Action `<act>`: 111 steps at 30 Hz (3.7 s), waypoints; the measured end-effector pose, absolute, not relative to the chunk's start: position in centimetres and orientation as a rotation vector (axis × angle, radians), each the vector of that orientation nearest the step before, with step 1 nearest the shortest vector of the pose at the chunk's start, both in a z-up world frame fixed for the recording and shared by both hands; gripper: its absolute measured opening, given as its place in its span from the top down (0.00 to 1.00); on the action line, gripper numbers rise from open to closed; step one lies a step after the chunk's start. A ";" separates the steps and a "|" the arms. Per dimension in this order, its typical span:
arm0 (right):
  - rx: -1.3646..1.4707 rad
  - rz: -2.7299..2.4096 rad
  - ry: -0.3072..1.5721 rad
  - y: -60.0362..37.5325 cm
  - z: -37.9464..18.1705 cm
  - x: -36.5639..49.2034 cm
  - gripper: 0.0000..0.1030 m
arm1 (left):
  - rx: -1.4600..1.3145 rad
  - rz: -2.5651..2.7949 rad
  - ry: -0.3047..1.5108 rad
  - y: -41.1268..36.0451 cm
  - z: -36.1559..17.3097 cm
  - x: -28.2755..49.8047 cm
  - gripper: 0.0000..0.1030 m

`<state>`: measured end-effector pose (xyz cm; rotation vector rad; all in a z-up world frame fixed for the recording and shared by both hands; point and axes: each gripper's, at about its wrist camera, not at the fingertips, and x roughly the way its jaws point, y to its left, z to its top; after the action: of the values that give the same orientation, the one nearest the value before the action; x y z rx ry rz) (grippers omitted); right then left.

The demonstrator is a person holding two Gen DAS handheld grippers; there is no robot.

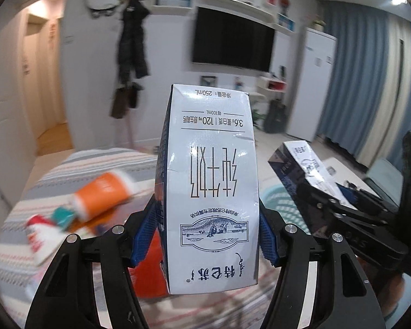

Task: Collect trash
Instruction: 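Carry both items to the blue basket and open both grippers to drop them, then grasp the pink spray can with the left gripper while the right gripper grasps the red bag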

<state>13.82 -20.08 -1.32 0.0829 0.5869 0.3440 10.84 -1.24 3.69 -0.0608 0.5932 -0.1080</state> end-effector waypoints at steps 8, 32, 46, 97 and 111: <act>0.238 0.121 0.752 -29.0 -7.4 19.9 0.51 | -0.091 -0.311 0.762 -7.8 -0.8 18.4 0.40; 0.383 -0.081 1.021 -35.2 -16.9 22.2 0.45 | -0.160 -0.442 0.892 -13.6 -9.7 20.3 0.26; 0.260 0.025 0.835 -29.7 -9.1 17.6 0.47 | -0.190 -0.401 0.725 -8.4 -3.2 14.0 0.26; 0.001 0.454 0.790 -6.8 -6.4 11.3 0.39 | -0.384 -0.185 0.793 18.2 -3.4 1.4 0.24; 0.013 0.445 0.931 -2.1 -9.8 16.0 0.20 | -0.200 0.012 0.951 16.2 -7.1 8.6 0.41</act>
<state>15.97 -2.14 -9.82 0.0131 0.9308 0.4446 8.62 16.22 -7.12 -0.2003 0.9511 0.0120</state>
